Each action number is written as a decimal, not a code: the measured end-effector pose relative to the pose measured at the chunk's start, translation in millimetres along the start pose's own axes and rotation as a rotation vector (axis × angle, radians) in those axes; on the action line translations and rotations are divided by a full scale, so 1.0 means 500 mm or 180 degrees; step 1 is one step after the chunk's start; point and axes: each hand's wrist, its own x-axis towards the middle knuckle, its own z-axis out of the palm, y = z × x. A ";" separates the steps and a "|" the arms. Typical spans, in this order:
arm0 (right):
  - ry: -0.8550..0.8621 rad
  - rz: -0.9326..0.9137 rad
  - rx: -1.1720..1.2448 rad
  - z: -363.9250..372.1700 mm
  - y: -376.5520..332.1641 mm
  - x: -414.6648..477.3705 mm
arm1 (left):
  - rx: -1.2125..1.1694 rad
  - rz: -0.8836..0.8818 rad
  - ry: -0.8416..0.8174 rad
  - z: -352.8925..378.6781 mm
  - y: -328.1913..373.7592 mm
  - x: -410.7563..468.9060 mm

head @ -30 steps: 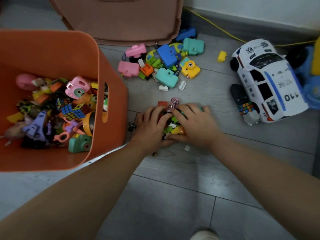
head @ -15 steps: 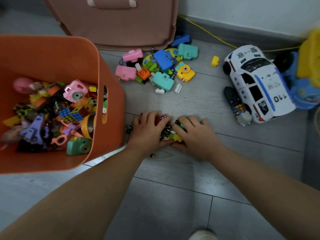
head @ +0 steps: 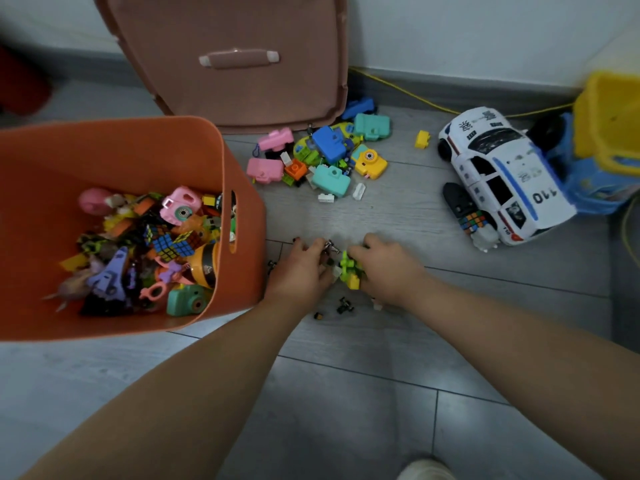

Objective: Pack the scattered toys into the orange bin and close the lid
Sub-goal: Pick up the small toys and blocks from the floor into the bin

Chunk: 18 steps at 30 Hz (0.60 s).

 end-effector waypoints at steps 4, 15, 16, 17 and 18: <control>-0.0051 0.0211 0.0462 -0.013 0.013 -0.027 | -0.0680 -0.0120 0.0263 -0.036 -0.002 -0.030; 0.0423 0.0220 0.0659 -0.182 -0.010 -0.131 | -0.1630 0.0388 0.0195 -0.179 0.086 -0.108; 0.0496 0.0217 0.0622 -0.208 -0.017 -0.144 | -0.1582 0.0519 0.0201 -0.201 0.100 -0.111; 0.0565 0.0215 0.0612 -0.225 -0.022 -0.151 | -0.1543 0.0602 0.0216 -0.216 0.108 -0.111; 0.0649 0.0205 0.0581 -0.248 -0.028 -0.163 | -0.1539 0.0685 0.0272 -0.236 0.121 -0.113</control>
